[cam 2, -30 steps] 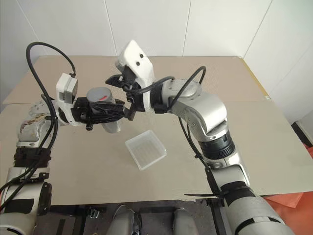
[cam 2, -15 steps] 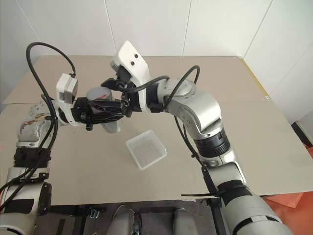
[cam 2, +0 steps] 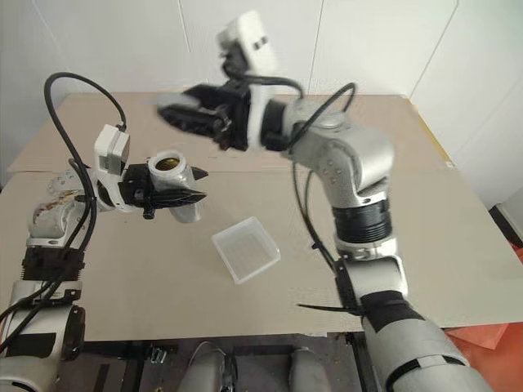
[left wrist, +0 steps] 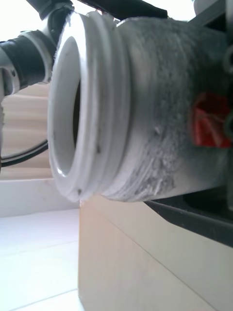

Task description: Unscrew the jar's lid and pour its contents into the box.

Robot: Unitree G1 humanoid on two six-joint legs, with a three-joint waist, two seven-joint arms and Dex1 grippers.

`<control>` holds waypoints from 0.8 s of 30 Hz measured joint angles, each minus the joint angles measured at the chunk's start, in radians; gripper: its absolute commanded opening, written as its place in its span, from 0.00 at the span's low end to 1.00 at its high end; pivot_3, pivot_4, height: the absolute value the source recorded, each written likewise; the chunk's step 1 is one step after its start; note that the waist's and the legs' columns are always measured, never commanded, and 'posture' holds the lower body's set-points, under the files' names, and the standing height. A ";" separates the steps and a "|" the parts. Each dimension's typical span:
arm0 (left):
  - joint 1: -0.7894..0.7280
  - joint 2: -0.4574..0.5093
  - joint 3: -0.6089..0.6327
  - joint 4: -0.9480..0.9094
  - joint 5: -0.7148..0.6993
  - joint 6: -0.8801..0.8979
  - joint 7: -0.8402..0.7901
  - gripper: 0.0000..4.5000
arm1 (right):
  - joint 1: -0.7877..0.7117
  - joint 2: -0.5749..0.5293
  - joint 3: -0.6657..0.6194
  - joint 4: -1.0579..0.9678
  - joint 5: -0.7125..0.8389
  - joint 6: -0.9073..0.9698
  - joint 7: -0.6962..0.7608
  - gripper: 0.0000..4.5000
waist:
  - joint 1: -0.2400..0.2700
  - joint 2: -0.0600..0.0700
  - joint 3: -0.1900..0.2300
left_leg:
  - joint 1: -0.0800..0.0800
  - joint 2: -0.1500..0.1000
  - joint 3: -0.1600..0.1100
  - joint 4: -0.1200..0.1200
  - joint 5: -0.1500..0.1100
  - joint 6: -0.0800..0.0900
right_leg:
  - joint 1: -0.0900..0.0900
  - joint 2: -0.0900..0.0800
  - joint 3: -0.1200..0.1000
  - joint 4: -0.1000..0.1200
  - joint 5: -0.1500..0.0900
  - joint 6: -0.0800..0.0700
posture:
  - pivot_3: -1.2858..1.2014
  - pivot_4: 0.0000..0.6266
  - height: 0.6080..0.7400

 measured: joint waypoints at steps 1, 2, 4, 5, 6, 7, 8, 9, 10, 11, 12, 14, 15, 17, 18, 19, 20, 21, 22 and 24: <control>0.006 0.001 0.003 -0.004 0.000 0.000 0.007 0.43 | 0.052 -0.040 0.010 -0.013 -0.035 -0.024 -0.009 0.61 | 0.001 0.000 0.000 | 0.000 0.000 0.000 0.000 0.000 0.000 | 0.000 0.000 0.000 0.000 0.000 0.000 | 0.52 0.24 1.00; 0.013 0.002 0.008 -0.011 0.000 0.000 0.017 0.43 | 0.130 -0.100 0.028 -0.026 -0.089 -0.056 -0.021 0.61 | 0.004 0.000 0.000 | 0.000 0.000 0.000 0.000 0.000 0.000 | 0.000 0.000 0.000 -0.001 0.000 0.000 | 0.52 0.24 1.00; 0.037 0.020 0.027 -0.027 0.000 -0.005 0.032 0.43 | 0.282 -0.191 0.065 -0.009 -0.193 -0.084 -0.051 0.61 | 0.001 0.000 0.000 | -0.001 -0.001 0.001 0.000 0.000 0.000 | -0.002 0.000 0.002 -0.001 0.000 0.000 | 0.52 0.24 1.00; 0.046 0.023 0.034 -0.035 0.000 -0.007 0.038 0.43 | 0.322 -0.214 0.081 -0.002 -0.220 -0.086 -0.059 0.61 | -0.002 0.000 0.000 | -0.001 0.000 0.001 0.000 0.000 0.000 | -0.002 0.000 0.002 0.000 0.000 0.000 | 0.52 0.24 1.00; 0.053 0.023 0.037 -0.047 0.000 -0.009 0.048 0.43 | 0.382 -0.250 0.098 -0.001 -0.261 -0.097 -0.068 0.61 | -0.003 0.000 0.000 | -0.001 0.000 0.001 0.000 0.000 0.000 | -0.002 0.000 0.002 -0.001 0.000 0.000 | 0.52 0.24 1.00; 0.064 0.025 0.041 -0.059 0.000 -0.011 0.054 0.43 | 0.437 -0.278 0.110 0.001 -0.286 -0.103 -0.070 0.61 | -0.003 0.000 0.000 | -0.001 0.000 0.001 0.000 0.000 0.000 | -0.002 0.000 0.002 -0.001 0.000 0.001 | 0.52 0.24 1.00; 0.075 0.028 0.045 -0.067 0.000 -0.014 0.060 0.43 | 0.496 -0.296 0.115 0.009 -0.307 -0.103 -0.070 0.69 | -0.006 0.000 0.000 | -0.001 0.000 0.001 0.000 0.000 0.000 | -0.003 0.000 0.002 -0.003 -0.001 0.001 | 0.52 0.24 1.00; 0.082 0.030 0.046 -0.068 0.005 -0.019 0.064 0.43 | 0.525 -0.299 0.118 0.016 -0.313 -0.103 -0.067 0.77 | -0.012 0.000 0.000 | 0.000 0.000 0.002 0.000 0.000 -0.001 | -0.003 0.001 0.003 -0.003 0.000 0.001 | 0.52 0.24 1.00; 0.087 0.030 0.042 -0.069 0.018 -0.037 0.066 0.43 | 0.548 -0.299 0.120 0.017 -0.312 -0.103 -0.058 0.80 | -0.019 0.000 0.000 | 0.001 0.000 0.002 0.000 0.000 -0.001 | -0.003 0.001 0.004 -0.002 0.000 0.000 | 0.52 0.24 1.00; 0.087 0.032 0.027 -0.073 0.042 -0.069 0.064 0.43 | 0.558 -0.299 0.120 0.014 -0.309 -0.103 -0.046 0.87 | -0.024 0.000 0.000 | 0.002 0.000 0.001 0.000 0.001 -0.001 | -0.002 0.001 0.004 -0.002 0.000 0.000 | 0.52 0.24 1.00; 0.089 0.038 0.008 -0.080 0.069 -0.105 0.060 0.43 | 0.561 -0.299 0.118 0.005 -0.304 -0.103 -0.033 0.95 | -0.026 0.000 0.000 | 0.002 0.000 0.001 0.000 0.001 -0.001 | -0.002 0.001 0.004 -0.001 0.000 0.000 | 0.52 0.24 1.00; 0.090 0.043 -0.030 -0.083 0.125 -0.184 0.050 0.43 | 0.561 -0.301 0.107 -0.030 -0.285 -0.103 -0.005 0.99 | -0.026 0.000 0.000 | 0.004 0.000 0.001 0.000 0.001 -0.001 | -0.001 0.001 0.004 -0.001 0.000 0.000 | 0.52 0.24 1.00; 0.090 0.043 -0.040 -0.083 0.144 -0.210 0.049 0.43 | 0.560 -0.301 0.097 -0.041 -0.273 -0.102 0.003 0.99 | -0.025 0.000 0.000 | 0.004 0.000 0.001 0.000 0.001 -0.001 | -0.001 0.001 0.004 -0.001 0.000 0.000 | 0.52 0.24 1.00; 0.088 0.032 -0.079 -0.080 0.248 -0.352 0.093 0.43 | 0.554 -0.339 0.050 -0.088 -0.201 -0.054 0.068 0.99 | -0.014 0.000 0.000 | 0.003 0.000 0.001 0.000 0.000 0.000 | -0.001 0.000 0.004 -0.002 0.000 0.000 | 0.52 0.24 1.00; 0.082 0.011 -0.092 -0.078 0.300 -0.426 0.136 0.43 | 0.549 -0.374 0.015 -0.111 -0.150 -0.015 0.110 0.99 | -0.005 0.000 0.000 | 0.002 0.000 0.001 0.000 0.000 0.001 | -0.001 0.000 0.004 -0.004 0.000 0.000 | 0.52 0.24 1.00; 0.078 -0.004 -0.101 -0.075 0.342 -0.486 0.175 0.43 | 0.533 -0.398 -0.011 -0.128 -0.110 0.016 0.144 0.99 | 0.001 0.000 0.000 | 0.001 0.000 0.001 0.000 -0.001 0.001 | -0.001 0.000 0.004 -0.004 0.000 0.000 | 0.52 0.24 1.00; 0.056 -0.027 -0.117 -0.054 0.413 -0.579 0.235 0.43 | 0.514 -0.433 -0.043 -0.152 -0.057 0.056 0.190 0.99 | 0.010 0.000 0.000 | 0.001 -0.001 0.001 0.001 -0.001 0.001 | 0.000 0.000 0.003 -0.005 0.000 0.000 | 0.52 0.24 1.00; 0.033 -0.039 -0.133 -0.031 0.475 -0.672 0.289 0.43 | 0.499 -0.461 -0.062 -0.177 -0.010 0.085 0.232 0.99 | 0.018 0.000 0.000 | 0.001 0.000 0.001 0.001 -0.001 0.002 | 0.000 0.000 0.003 -0.006 0.000 0.000 | 0.52 0.24 1.00; 0.004 -0.042 -0.149 -0.005 0.546 -0.779 0.345 0.43 | 0.486 -0.488 -0.077 -0.208 0.039 0.115 0.277 0.99 | 0.022 0.000 0.000 | 0.001 0.000 0.001 0.001 -0.001 0.002 | 0.000 0.000 0.002 -0.006 0.001 0.000 | 0.52 0.24 1.00; -0.066 -0.041 -0.176 0.074 0.729 -1.027 0.495 0.43 | 0.486 -0.550 -0.076 -0.257 0.127 0.165 0.374 0.99 | 0.030 0.000 0.000 | 0.001 -0.001 0.001 0.001 -0.001 0.002 | 0.001 -0.001 0.002 -0.006 0.001 0.000 | 0.52 0.24 1.00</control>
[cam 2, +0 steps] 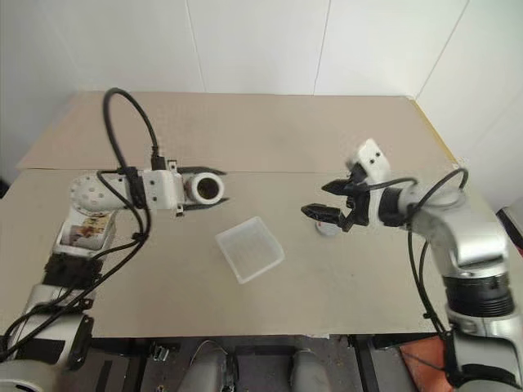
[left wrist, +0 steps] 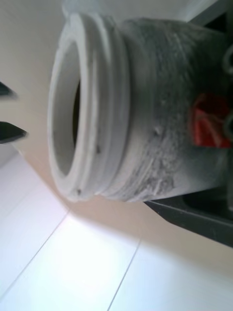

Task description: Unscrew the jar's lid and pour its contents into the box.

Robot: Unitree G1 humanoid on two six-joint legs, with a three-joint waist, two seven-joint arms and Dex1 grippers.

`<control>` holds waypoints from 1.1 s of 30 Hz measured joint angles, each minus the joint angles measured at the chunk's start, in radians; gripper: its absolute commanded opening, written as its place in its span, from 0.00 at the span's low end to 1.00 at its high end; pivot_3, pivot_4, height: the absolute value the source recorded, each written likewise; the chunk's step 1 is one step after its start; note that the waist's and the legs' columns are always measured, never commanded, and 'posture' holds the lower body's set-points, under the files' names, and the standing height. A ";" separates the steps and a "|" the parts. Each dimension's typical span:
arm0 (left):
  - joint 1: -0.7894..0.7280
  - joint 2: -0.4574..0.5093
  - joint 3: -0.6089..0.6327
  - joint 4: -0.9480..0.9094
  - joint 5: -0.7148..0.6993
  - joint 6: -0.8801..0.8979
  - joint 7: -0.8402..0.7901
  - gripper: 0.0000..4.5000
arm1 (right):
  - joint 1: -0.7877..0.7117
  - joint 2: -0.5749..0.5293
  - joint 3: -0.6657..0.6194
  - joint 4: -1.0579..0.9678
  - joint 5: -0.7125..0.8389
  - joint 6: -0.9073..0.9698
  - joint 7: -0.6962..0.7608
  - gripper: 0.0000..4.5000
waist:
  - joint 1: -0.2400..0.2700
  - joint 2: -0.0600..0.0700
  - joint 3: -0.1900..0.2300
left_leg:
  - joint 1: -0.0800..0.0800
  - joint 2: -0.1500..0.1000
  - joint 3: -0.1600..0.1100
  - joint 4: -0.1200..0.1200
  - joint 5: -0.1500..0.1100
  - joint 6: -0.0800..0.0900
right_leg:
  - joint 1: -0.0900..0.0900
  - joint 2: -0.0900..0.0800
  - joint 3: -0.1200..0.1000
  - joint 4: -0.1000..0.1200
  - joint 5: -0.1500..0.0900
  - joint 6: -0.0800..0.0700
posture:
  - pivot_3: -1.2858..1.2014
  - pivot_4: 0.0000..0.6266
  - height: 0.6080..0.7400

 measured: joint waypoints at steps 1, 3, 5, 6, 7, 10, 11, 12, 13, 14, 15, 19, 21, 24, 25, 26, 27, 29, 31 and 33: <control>-0.034 0.003 -0.010 0.042 0.102 -0.123 0.088 0.43 | 0.002 -0.025 0.006 -0.021 0.033 0.018 0.048 0.99 | 0.002 0.000 0.000 | 0.000 0.000 0.000 0.000 0.000 0.000 | 0.001 0.000 0.000 -0.001 0.000 0.000 | 0.52 0.24 1.00; -0.106 0.001 -0.027 0.125 0.315 -0.365 0.280 0.43 | 0.002 -0.079 0.047 -0.051 0.068 0.029 0.129 0.99 | 0.002 0.000 0.000 | 0.000 -0.001 0.001 0.000 -0.001 0.001 | 0.000 -0.001 0.000 -0.001 0.001 0.001 | 0.52 0.24 1.00; -0.156 0.005 -0.046 0.150 0.529 -0.529 0.479 0.43 | -0.010 -0.092 0.084 -0.061 0.087 0.032 0.184 0.99 | 0.001 0.000 0.000 | 0.000 -0.001 0.001 0.001 -0.001 0.001 | 0.000 -0.002 0.001 0.000 0.001 0.002 | 0.52 0.24 1.00; -0.190 0.020 -0.087 0.141 0.697 -0.585 0.643 0.43 | -0.025 -0.092 0.111 -0.058 0.090 0.031 0.204 0.99 | -0.002 0.000 0.000 | 0.000 -0.001 0.001 0.001 -0.001 0.001 | 0.000 -0.002 0.001 0.000 0.002 0.002 | 0.52 0.24 1.00; -0.213 0.038 -0.128 0.123 0.825 -0.600 0.778 0.43 | -0.041 -0.089 0.127 -0.055 0.092 0.031 0.211 0.99 | -0.004 0.000 0.000 | 0.000 -0.001 0.001 0.001 -0.001 0.001 | 0.000 -0.002 0.001 0.001 0.002 0.002 | 0.52 0.24 1.00; -0.280 0.118 -0.331 0.084 1.200 -0.505 1.215 0.43 | -0.105 -0.067 0.159 -0.026 0.092 0.033 0.212 0.99 | -0.008 0.000 0.000 | 0.001 0.000 0.001 0.001 -0.001 0.001 | -0.001 -0.001 0.001 0.003 0.002 0.002 | 0.52 0.24 1.00; -0.290 0.129 -0.391 0.083 1.280 -0.453 1.320 0.43 | -0.120 -0.060 0.163 -0.016 0.092 0.036 0.208 0.99 | -0.008 0.000 0.000 | 0.001 0.000 0.001 0.001 -0.001 0.001 | -0.001 -0.001 0.000 0.003 0.001 0.002 | 0.52 0.24 1.00; -0.294 0.135 -0.449 0.085 1.353 -0.402 1.406 0.43 | -0.130 -0.056 0.164 -0.010 0.092 0.038 0.205 0.99 | -0.007 0.000 0.000 | 0.000 0.000 0.001 0.001 -0.001 0.001 | -0.001 -0.001 0.000 0.003 0.001 0.002 | 0.52 0.24 1.00; -0.296 0.138 -0.506 0.092 1.412 -0.354 1.478 0.43 | -0.134 -0.050 0.164 -0.004 0.092 0.040 0.200 0.99 | -0.008 0.000 0.000 | -0.001 0.000 0.001 0.001 -0.001 0.001 | -0.001 -0.001 0.000 0.004 0.001 0.002 | 0.52 0.24 1.00; -0.301 0.142 -0.559 0.107 1.463 -0.310 1.537 0.43 | -0.135 -0.043 0.164 -0.004 0.093 0.042 0.194 0.99 | -0.007 0.000 0.000 | -0.002 0.000 0.001 0.001 -0.001 0.001 | -0.002 -0.001 0.000 0.005 0.001 0.002 | 0.52 0.24 1.00; -0.303 0.147 -0.594 0.121 1.493 -0.281 1.577 0.43 | -0.135 -0.038 0.164 -0.004 0.093 0.043 0.187 0.99 | -0.007 0.000 0.000 | -0.004 0.000 0.001 0.001 -0.001 0.001 | -0.003 -0.001 0.000 0.006 0.001 0.002 | 0.52 0.24 1.00; -0.334 0.143 -0.658 0.189 1.530 -0.158 1.677 0.43 | -0.134 -0.019 0.148 -0.008 0.101 0.049 0.144 0.99 | -0.004 0.000 0.000 | -0.009 0.000 0.001 0.004 -0.001 0.001 | -0.008 -0.002 -0.002 0.007 0.002 0.003 | 0.52 0.24 1.00; -0.360 0.138 -0.670 0.204 1.530 -0.098 1.710 0.43 | -0.132 -0.013 0.128 -0.013 0.128 0.062 0.128 0.99 | -0.001 0.000 0.000 | -0.009 0.000 0.001 0.004 -0.001 0.002 | -0.007 -0.002 -0.002 0.007 0.002 0.003 | 0.52 0.24 1.00; -0.371 0.137 -0.683 0.211 1.520 -0.067 1.741 0.43 | -0.127 -0.010 0.106 -0.039 0.145 0.063 0.114 0.99 | -0.003 0.000 0.000 | -0.008 0.000 0.001 0.004 -0.001 0.002 | -0.007 -0.002 -0.002 0.007 0.002 0.003 | 0.52 0.24 1.00; -0.371 0.138 -0.691 0.216 1.510 -0.069 1.746 0.43 | -0.121 -0.010 0.105 -0.047 0.152 0.063 0.110 0.99 | -0.004 0.000 0.000 | -0.008 0.000 0.001 0.004 -0.001 0.002 | -0.007 -0.002 -0.002 0.007 0.002 0.003 | 0.52 0.24 1.00; -0.371 0.138 -0.693 0.221 1.481 -0.077 1.742 0.43 | -0.113 -0.010 0.105 -0.051 0.153 0.061 0.107 0.99 | -0.005 0.000 0.000 | -0.008 0.000 0.001 0.005 -0.001 0.002 | -0.007 -0.002 -0.002 0.007 0.002 0.003 | 0.52 0.24 1.00; -0.369 0.138 -0.686 0.229 1.439 -0.088 1.728 0.43 | -0.105 -0.010 0.105 -0.054 0.152 0.057 0.102 0.99 | -0.006 0.000 0.000 | -0.008 0.000 0.001 0.005 -0.001 0.002 | -0.007 -0.002 -0.002 0.007 0.002 0.003 | 0.52 0.24 1.00; -0.354 0.138 -0.640 0.261 1.304 -0.129 1.656 0.43 | -0.085 -0.007 0.105 -0.059 0.147 0.037 0.090 0.99 | -0.007 0.000 0.000 | -0.008 0.001 0.001 0.005 -0.001 0.001 | -0.007 -0.002 -0.002 0.007 0.002 0.003 | 0.52 0.24 1.00; -0.317 0.133 -0.551 0.320 1.076 -0.163 1.497 0.43 | -0.067 -0.005 0.104 -0.065 0.127 -0.004 0.081 0.99 | -0.011 0.000 0.000 | -0.008 0.001 0.002 0.005 -0.001 0.001 | -0.008 -0.002 -0.001 0.007 0.002 0.003 | 0.52 0.24 1.00; -0.259 0.119 -0.452 0.354 0.805 -0.154 1.287 0.43 | -0.050 0.004 0.099 -0.071 0.112 -0.043 0.070 0.99 | -0.013 0.000 0.000 | -0.007 0.001 0.002 0.005 0.000 0.001 | -0.007 -0.002 -0.001 0.007 0.002 0.003 | 0.52 0.24 1.00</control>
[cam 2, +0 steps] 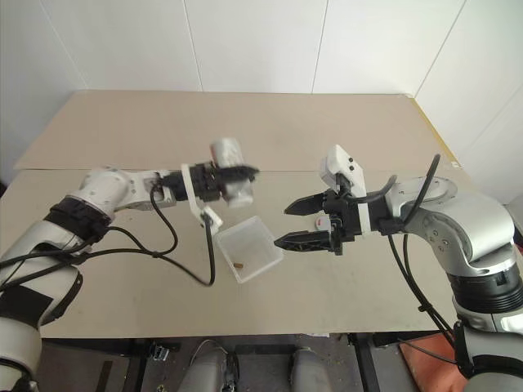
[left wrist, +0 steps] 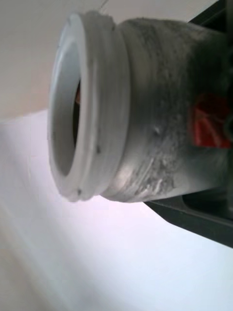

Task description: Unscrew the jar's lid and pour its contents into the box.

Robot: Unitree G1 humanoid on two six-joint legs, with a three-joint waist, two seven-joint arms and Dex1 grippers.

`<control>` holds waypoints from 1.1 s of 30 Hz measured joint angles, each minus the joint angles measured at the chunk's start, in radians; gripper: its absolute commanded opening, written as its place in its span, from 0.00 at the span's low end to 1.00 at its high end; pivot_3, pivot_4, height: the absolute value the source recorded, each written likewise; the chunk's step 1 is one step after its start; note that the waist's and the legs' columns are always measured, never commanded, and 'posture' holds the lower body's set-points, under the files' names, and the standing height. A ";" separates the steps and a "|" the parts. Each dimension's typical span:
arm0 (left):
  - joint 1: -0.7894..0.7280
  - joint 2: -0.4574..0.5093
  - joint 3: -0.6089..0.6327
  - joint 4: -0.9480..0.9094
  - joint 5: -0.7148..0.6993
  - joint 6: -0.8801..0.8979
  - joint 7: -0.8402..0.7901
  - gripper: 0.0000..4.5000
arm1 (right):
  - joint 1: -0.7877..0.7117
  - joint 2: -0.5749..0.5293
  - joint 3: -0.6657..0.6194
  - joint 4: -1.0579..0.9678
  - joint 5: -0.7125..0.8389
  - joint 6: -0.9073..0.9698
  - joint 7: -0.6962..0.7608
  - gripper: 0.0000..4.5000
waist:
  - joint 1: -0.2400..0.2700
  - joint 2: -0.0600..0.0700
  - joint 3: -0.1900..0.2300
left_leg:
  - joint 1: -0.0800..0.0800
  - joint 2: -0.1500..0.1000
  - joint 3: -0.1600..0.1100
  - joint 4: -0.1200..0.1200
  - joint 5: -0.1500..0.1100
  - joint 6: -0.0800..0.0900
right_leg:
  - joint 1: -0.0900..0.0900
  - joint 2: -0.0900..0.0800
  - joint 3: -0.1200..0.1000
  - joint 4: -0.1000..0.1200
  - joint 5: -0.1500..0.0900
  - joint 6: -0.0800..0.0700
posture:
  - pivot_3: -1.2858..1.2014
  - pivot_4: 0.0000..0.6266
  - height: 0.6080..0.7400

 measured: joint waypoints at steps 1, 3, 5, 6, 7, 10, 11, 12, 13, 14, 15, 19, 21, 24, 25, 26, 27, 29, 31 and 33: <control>0.036 -0.014 0.052 0.004 -0.149 0.024 -0.113 0.43 | 0.005 0.005 -0.002 0.000 -0.004 -0.014 -0.005 0.99 | 0.000 0.000 0.000 | 0.000 0.000 0.000 0.000 0.000 0.000 | 0.000 0.000 0.000 0.000 0.000 0.000 | 0.52 0.24 1.00; 0.115 -0.049 0.145 -0.025 -0.435 0.113 -0.338 0.43 | 0.006 0.020 -0.006 0.002 -0.016 -0.033 -0.023 0.99 | -0.001 0.000 0.000 | 0.000 0.000 0.000 0.002 0.001 -0.001 | 0.001 0.000 0.000 0.001 0.000 0.000 | 0.52 0.24 1.00; 0.194 -0.104 0.237 -0.102 -0.712 0.254 -0.525 0.43 | 0.005 0.034 -0.013 0.014 -0.022 -0.042 -0.043 0.99 | -0.002 0.000 0.000 | -0.001 0.001 -0.001 0.003 0.001 -0.002 | 0.002 0.001 -0.001 0.001 0.000 0.000 | 0.52 0.24 1.00; 0.229 -0.132 0.286 -0.156 -0.837 0.346 -0.597 0.43 | 0.004 0.040 -0.013 0.018 -0.025 -0.047 -0.049 0.99 | -0.001 0.000 0.000 | 0.000 0.000 -0.001 0.003 0.001 -0.002 | 0.002 0.001 0.000 0.000 0.000 0.000 | 0.52 0.24 1.00; 0.255 -0.157 0.334 -0.210 -0.956 0.459 -0.652 0.43 | 0.004 0.046 -0.013 0.022 -0.028 -0.049 -0.058 0.99 | 0.000 0.000 0.000 | -0.001 0.001 -0.002 0.004 0.001 -0.002 | 0.003 0.001 -0.001 0.001 0.000 0.000 | 0.52 0.24 1.00; 0.308 -0.175 0.458 -0.367 -1.218 0.776 -0.764 0.43 | 0.002 0.061 -0.014 0.028 -0.034 -0.050 -0.082 0.99 | -0.004 0.000 0.000 | 0.000 0.000 -0.003 0.004 0.001 -0.002 | 0.004 0.002 0.000 0.000 0.000 0.001 | 0.52 0.24 1.00; 0.329 -0.169 0.489 -0.415 -1.277 0.867 -0.788 0.43 | 0.002 0.069 -0.016 0.030 -0.038 -0.050 -0.092 0.99 | -0.004 0.000 0.000 | 0.001 0.000 -0.004 0.004 0.001 -0.001 | 0.005 0.002 0.000 0.000 0.000 0.001 | 0.52 0.24 1.00; 0.359 -0.163 0.520 -0.465 -1.334 0.963 -0.812 0.43 | 0.003 0.083 -0.020 0.030 -0.047 -0.061 -0.111 0.99 | -0.007 0.000 0.000 | 0.002 0.000 -0.004 0.004 0.001 -0.001 | 0.006 0.002 0.000 0.000 0.000 0.001 | 0.52 0.24 1.00; 0.384 -0.162 0.539 -0.495 -1.373 1.029 -0.826 0.43 | 0.007 0.094 -0.023 0.030 -0.061 -0.081 -0.126 0.99 | -0.008 0.000 0.000 | 0.003 0.000 -0.004 0.004 0.001 -0.001 | 0.006 0.002 0.000 0.000 0.000 0.001 | 0.52 0.24 1.00; 0.415 -0.162 0.556 -0.523 -1.411 1.092 -0.840 0.43 | 0.016 0.107 -0.026 0.028 -0.078 -0.108 -0.144 0.99 | -0.008 0.000 0.000 | 0.003 0.000 -0.004 0.004 0.001 -0.001 | 0.007 0.002 0.000 0.000 0.000 0.001 | 0.52 0.24 1.00; 0.450 -0.164 0.567 -0.546 -1.437 1.134 -0.850 0.43 | 0.027 0.112 -0.026 0.026 -0.092 -0.132 -0.153 0.99 | -0.008 0.000 0.000 | 0.003 0.000 -0.004 0.004 0.001 -0.001 | 0.007 0.002 0.000 0.000 0.000 0.001 | 0.52 0.24 1.00; 0.565 -0.171 0.588 -0.599 -1.448 1.178 -0.879 0.43 | 0.070 0.110 -0.028 0.024 -0.137 -0.192 -0.155 0.99 | -0.005 0.000 0.000 | 0.003 0.000 -0.004 0.004 0.001 -0.001 | 0.007 0.002 0.000 -0.001 0.000 0.001 | 0.52 0.24 1.00; 0.605 -0.197 0.599 -0.610 -1.442 1.166 -0.881 0.43 | 0.078 0.110 -0.027 0.024 -0.148 -0.208 -0.153 0.99 | 0.000 0.000 0.000 | 0.003 -0.001 -0.003 0.004 0.000 -0.001 | 0.007 0.002 0.000 -0.003 0.000 0.001 | 0.52 0.24 1.00; 0.640 -0.245 0.602 -0.611 -1.422 1.117 -0.879 0.43 | 0.078 0.109 -0.027 0.023 -0.157 -0.224 -0.147 0.99 | 0.005 0.000 0.000 | 0.004 -0.001 -0.003 0.004 0.000 0.000 | 0.007 0.002 0.000 -0.004 0.000 0.001 | 0.52 0.24 1.00; 0.647 -0.259 0.602 -0.610 -1.409 1.096 -0.877 0.43 | 0.078 0.109 -0.027 0.023 -0.157 -0.226 -0.146 0.99 | 0.005 0.000 0.000 | 0.004 -0.001 -0.003 0.004 0.000 0.000 | 0.008 0.002 0.000 -0.004 0.000 0.001 | 0.52 0.24 1.00; 0.650 -0.268 0.602 -0.607 -1.398 1.083 -0.875 0.43 | 0.078 0.109 -0.027 0.023 -0.157 -0.226 -0.145 0.99 | 0.005 0.000 0.000 | 0.004 -0.001 -0.003 0.004 0.000 0.000 | 0.008 0.002 0.000 -0.004 0.000 0.001 | 0.52 0.24 1.00; 0.652 -0.277 0.602 -0.598 -1.382 1.062 -0.873 0.43 | 0.078 0.109 -0.027 0.023 -0.158 -0.226 -0.144 0.99 | 0.005 0.000 0.000 | 0.005 -0.001 -0.003 0.004 0.000 0.000 | 0.008 0.002 0.001 -0.004 0.000 0.001 | 0.52 0.24 1.00; 0.662 -0.280 0.597 -0.579 -1.343 1.022 -0.877 0.43 | 0.078 0.108 -0.027 0.023 -0.159 -0.226 -0.141 0.99 | 0.004 0.000 0.000 | 0.006 -0.001 -0.003 0.003 0.000 0.000 | 0.009 0.002 0.001 -0.004 0.000 0.001 | 0.52 0.24 1.00; 0.683 -0.280 0.590 -0.563 -1.308 0.984 -0.893 0.43 | 0.078 0.103 -0.027 0.023 -0.159 -0.226 -0.134 0.99 | 0.002 0.000 0.000 | 0.006 -0.001 -0.002 0.003 0.000 0.000 | 0.009 0.002 0.001 -0.004 0.000 0.001 | 0.52 0.24 1.00; 0.697 -0.285 0.588 -0.553 -1.299 0.966 -0.899 0.60 | 0.077 0.102 -0.027 0.024 -0.159 -0.226 -0.130 1.00 | 0.003 0.000 0.000 | 0.006 -0.001 -0.002 0.003 0.000 0.000 | 0.009 0.002 0.001 -0.004 0.000 0.001 | 0.52 0.24 1.00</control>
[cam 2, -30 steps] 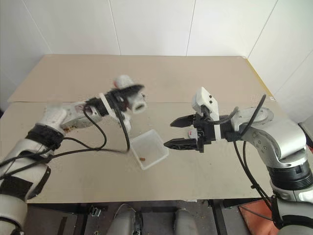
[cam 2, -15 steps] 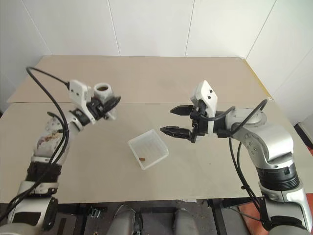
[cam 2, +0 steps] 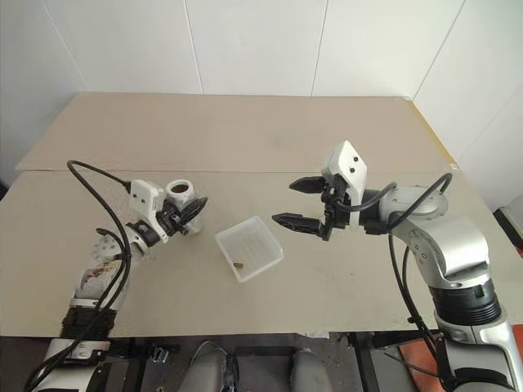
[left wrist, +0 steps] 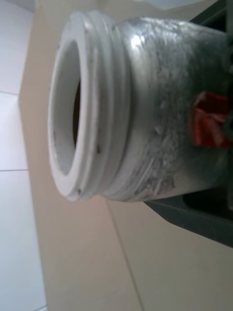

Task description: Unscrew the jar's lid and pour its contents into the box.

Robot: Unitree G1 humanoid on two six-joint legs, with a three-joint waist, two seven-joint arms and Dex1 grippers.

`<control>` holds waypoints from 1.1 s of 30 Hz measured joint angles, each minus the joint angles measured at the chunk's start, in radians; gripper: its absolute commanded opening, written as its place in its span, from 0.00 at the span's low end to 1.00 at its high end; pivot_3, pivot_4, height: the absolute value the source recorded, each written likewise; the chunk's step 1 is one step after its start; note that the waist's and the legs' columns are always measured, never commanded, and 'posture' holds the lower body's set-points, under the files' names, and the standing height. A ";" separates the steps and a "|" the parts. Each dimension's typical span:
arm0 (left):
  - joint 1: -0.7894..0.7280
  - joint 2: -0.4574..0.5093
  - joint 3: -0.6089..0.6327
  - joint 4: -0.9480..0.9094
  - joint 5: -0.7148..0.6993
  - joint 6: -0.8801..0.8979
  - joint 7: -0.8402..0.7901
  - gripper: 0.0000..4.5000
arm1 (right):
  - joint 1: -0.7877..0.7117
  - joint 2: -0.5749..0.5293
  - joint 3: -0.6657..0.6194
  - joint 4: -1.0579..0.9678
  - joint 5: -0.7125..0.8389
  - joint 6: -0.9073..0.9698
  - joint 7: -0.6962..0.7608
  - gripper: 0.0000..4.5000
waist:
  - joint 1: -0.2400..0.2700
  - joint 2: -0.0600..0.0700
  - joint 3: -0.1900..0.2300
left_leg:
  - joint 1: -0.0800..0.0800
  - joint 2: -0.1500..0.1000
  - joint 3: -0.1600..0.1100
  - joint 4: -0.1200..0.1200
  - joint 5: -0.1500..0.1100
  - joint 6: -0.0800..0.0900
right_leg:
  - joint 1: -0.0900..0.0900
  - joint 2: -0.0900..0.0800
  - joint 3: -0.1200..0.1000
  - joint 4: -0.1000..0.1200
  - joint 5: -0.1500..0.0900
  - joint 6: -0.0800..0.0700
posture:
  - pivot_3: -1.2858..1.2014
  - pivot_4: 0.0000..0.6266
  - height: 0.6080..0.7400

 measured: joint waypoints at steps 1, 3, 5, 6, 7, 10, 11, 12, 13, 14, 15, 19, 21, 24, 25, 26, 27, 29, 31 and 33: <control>0.000 0.000 0.000 0.000 0.006 0.000 -0.003 0.64 | -0.001 0.000 0.000 0.000 0.000 0.000 0.002 1.00 | 0.000 0.000 0.000 | 0.000 0.000 0.000 0.000 0.000 0.000 | 0.000 0.000 0.000 0.000 0.000 0.000 | 0.52 0.24 1.00; 0.011 0.001 0.001 0.000 0.016 -0.003 -0.009 0.79 | -0.001 0.000 0.000 0.000 0.000 0.000 0.004 1.00 | 0.001 0.000 0.000 | 0.000 0.000 0.000 0.000 0.000 0.000 | 0.000 0.000 0.000 0.000 0.000 0.000 | 0.52 0.24 1.00; 0.031 0.002 0.003 0.000 0.018 -0.011 -0.015 0.93 | -0.001 0.000 0.000 0.000 0.000 0.000 0.006 1.00 | 0.000 0.000 0.000 | 0.000 0.000 0.000 0.000 0.000 0.000 | 0.000 0.000 0.000 0.000 0.000 0.000 | 0.52 0.24 1.00; 0.042 0.003 0.005 -0.001 0.018 -0.011 -0.018 0.99 | -0.001 0.000 0.000 0.000 0.000 0.000 0.007 1.00 | 0.000 0.000 0.000 | 0.000 0.000 0.000 0.000 0.000 0.000 | 0.000 0.000 0.000 0.000 0.000 0.000 | 0.52 0.24 1.00; 0.056 0.012 0.008 -0.012 0.018 -0.007 -0.024 0.99 | -0.002 0.000 0.000 -0.001 0.001 0.000 0.006 1.00 | 0.000 0.000 0.000 | 0.000 0.000 0.000 0.000 0.000 0.000 | 0.000 0.000 0.000 0.000 0.000 0.000 | 0.52 0.24 1.00; 0.125 0.076 0.029 -0.090 0.011 0.023 -0.057 0.99 | -0.001 -0.002 0.000 -0.004 0.001 0.000 0.004 1.00 | -0.005 0.000 0.000 | 0.000 0.001 0.000 -0.001 0.000 0.000 | -0.001 0.000 0.001 0.000 0.000 0.000 | 0.52 0.24 1.00; 0.154 0.105 0.039 -0.125 0.008 0.034 -0.072 0.99 | 0.000 -0.004 0.000 -0.008 0.001 0.000 0.002 1.00 | -0.007 0.000 0.000 | 0.001 0.001 0.000 -0.002 0.000 0.000 | -0.001 0.000 0.000 0.000 0.000 0.000 | 0.52 0.24 1.00; 0.184 0.136 0.054 -0.160 0.000 0.051 -0.089 0.99 | 0.002 -0.008 -0.001 -0.013 0.002 0.001 0.001 1.00 | -0.008 0.000 0.000 | 0.001 0.001 0.000 -0.002 0.000 0.000 | -0.001 -0.001 0.001 0.000 0.000 0.000 | 0.52 0.24 1.00; 0.218 0.171 0.070 -0.198 -0.016 0.069 -0.112 0.99 | 0.007 -0.011 -0.003 -0.019 0.003 0.001 -0.001 1.00 | -0.009 0.000 0.000 | 0.001 0.001 0.000 -0.002 0.000 0.000 | -0.001 -0.001 0.001 0.000 0.000 0.000 | 0.52 0.24 1.00; 0.261 0.209 0.090 -0.240 -0.032 0.087 -0.142 0.99 | 0.018 -0.018 -0.007 -0.030 0.004 0.001 -0.002 1.00 | -0.010 0.000 0.000 | 0.001 0.001 0.000 -0.003 0.000 0.000 | -0.001 -0.001 0.001 0.000 0.000 -0.001 | 0.52 0.24 1.00; 0.292 0.238 0.110 -0.269 -0.050 0.106 -0.166 0.99 | 0.027 -0.026 -0.011 -0.032 0.004 0.002 -0.003 1.00 | -0.011 0.000 0.000 | 0.001 0.001 0.000 -0.003 0.000 0.000 | -0.001 -0.001 0.001 0.000 0.000 -0.001 | 0.52 0.24 1.00; 0.461 0.370 0.244 -0.419 -0.185 0.197 -0.304 0.99 | 0.073 -0.060 -0.039 -0.046 0.005 0.002 -0.003 1.00 | -0.010 0.000 0.000 | 0.002 0.001 -0.001 -0.003 0.000 0.000 | -0.001 -0.002 0.001 0.000 -0.001 -0.002 | 0.52 0.24 1.00; 0.521 0.420 0.331 -0.474 -0.262 0.236 -0.386 0.99 | 0.094 -0.078 -0.052 -0.048 0.005 0.000 0.008 1.00 | -0.008 0.000 0.000 | 0.002 0.001 0.000 -0.003 0.000 0.000 | -0.001 -0.002 0.000 0.000 -0.001 -0.002 | 0.52 0.24 1.00; 0.556 0.521 0.491 -0.501 -0.383 0.296 -0.524 0.99 | 0.144 -0.127 -0.078 -0.040 -0.010 -0.044 0.045 1.00 | -0.002 0.000 0.000 | 0.003 0.001 0.000 -0.003 0.000 0.000 | -0.001 -0.002 -0.001 0.001 -0.003 -0.004 | 0.52 0.24 1.00; 0.539 0.550 0.539 -0.500 -0.414 0.314 -0.550 0.99 | 0.162 -0.142 -0.083 -0.032 -0.021 -0.072 0.062 1.00 | 0.000 0.000 0.000 | 0.004 0.001 0.001 -0.003 0.000 -0.001 | 0.000 -0.002 -0.001 0.001 -0.003 -0.004 | 0.52 0.24 1.00; 0.521 0.569 0.566 -0.498 -0.434 0.324 -0.564 0.99 | 0.173 -0.150 -0.088 -0.023 -0.028 -0.091 0.074 1.00 | 0.000 0.000 0.000 | 0.005 0.001 0.001 -0.004 0.000 -0.001 | 0.000 -0.002 0.000 0.000 -0.003 -0.004 | 0.52 0.24 1.00; 0.485 0.588 0.588 -0.492 -0.458 0.337 -0.576 0.99 | 0.183 -0.156 -0.094 -0.007 -0.033 -0.118 0.093 1.00 | 0.001 0.000 0.000 | 0.006 0.000 0.001 -0.004 0.000 -0.001 | 0.001 -0.002 0.000 0.001 -0.003 -0.004 | 0.52 0.24 1.00; 0.436 0.603 0.605 -0.475 -0.475 0.341 -0.584 0.99 | 0.193 -0.164 -0.108 0.015 -0.040 -0.143 0.109 1.00 | 0.000 0.000 0.000 | 0.008 0.000 0.002 -0.005 0.000 -0.001 | 0.002 -0.001 0.001 0.000 -0.003 -0.004 | 0.52 0.24 1.00; 0.402 0.602 0.592 -0.447 -0.474 0.339 -0.586 0.99 | 0.194 -0.172 -0.112 0.037 -0.058 -0.158 0.111 1.00 | -0.004 0.000 0.000 | 0.010 0.001 0.003 -0.007 0.000 -0.001 | 0.003 -0.001 0.001 0.000 -0.003 -0.004 | 0.52 0.24 1.00; 0.385 0.599 0.564 -0.430 -0.468 0.337 -0.590 0.99 | 0.194 -0.172 -0.112 0.043 -0.067 -0.159 0.098 1.00 | -0.008 0.000 0.000 | 0.010 0.001 0.003 -0.009 0.001 -0.002 | 0.002 -0.001 0.002 0.000 -0.003 -0.004 | 0.52 0.24 1.00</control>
